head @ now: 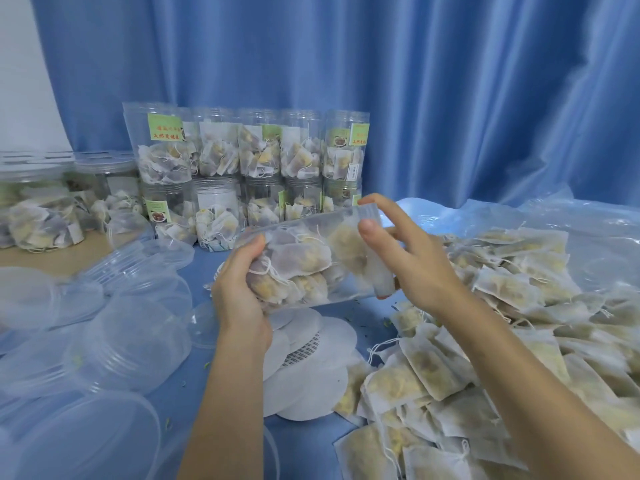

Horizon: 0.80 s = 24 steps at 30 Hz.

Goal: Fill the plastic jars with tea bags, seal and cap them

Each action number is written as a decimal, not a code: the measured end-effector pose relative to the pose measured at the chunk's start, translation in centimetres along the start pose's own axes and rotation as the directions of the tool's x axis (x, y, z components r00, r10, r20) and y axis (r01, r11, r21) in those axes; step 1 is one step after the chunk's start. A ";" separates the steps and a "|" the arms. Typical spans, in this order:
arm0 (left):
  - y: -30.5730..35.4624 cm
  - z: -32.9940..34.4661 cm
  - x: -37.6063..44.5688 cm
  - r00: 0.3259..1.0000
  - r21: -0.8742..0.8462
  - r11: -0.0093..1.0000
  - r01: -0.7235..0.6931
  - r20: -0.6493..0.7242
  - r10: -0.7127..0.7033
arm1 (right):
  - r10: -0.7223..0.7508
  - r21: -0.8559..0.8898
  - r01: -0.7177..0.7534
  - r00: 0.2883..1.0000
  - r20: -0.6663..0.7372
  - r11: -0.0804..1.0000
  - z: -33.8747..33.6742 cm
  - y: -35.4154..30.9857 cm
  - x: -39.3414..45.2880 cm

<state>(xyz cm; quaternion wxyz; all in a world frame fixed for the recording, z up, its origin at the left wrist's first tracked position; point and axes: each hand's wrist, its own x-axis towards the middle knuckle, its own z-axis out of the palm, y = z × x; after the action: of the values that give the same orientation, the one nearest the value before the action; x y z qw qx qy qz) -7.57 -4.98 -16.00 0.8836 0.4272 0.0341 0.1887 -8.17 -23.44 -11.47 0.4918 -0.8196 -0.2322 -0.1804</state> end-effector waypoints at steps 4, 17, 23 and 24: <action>0.1 0.3 0.0 0.999 -0.101 0.994 -0.049 -0.008 0.049 | 0.113 0.111 -0.121 0.991 0.072 0.986 -0.5 -0.4 0.5; 1.1 3.7 -1.1 0.952 0.920 0.295 -0.258 0.191 0.238 | 0.086 0.324 -0.023 0.980 -0.181 0.946 1.3 1.4 0.7; 5.7 7.2 -0.8 0.952 0.944 0.140 -0.299 0.306 -0.029 | 0.098 0.321 0.026 0.925 -0.366 0.947 3.4 -1.1 1.0; 6.6 7.1 -0.6 0.951 0.944 0.116 -0.309 0.310 0.012 | 0.097 0.311 0.023 0.926 -0.364 0.950 3.7 -1.9 1.5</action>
<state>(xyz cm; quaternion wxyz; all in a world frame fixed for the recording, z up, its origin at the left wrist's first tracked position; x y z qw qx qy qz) -8.57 -6.74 -6.55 0.3554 0.9201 0.0025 0.1647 -7.74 -19.09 -10.98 0.6525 -0.6870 -0.1435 -0.2856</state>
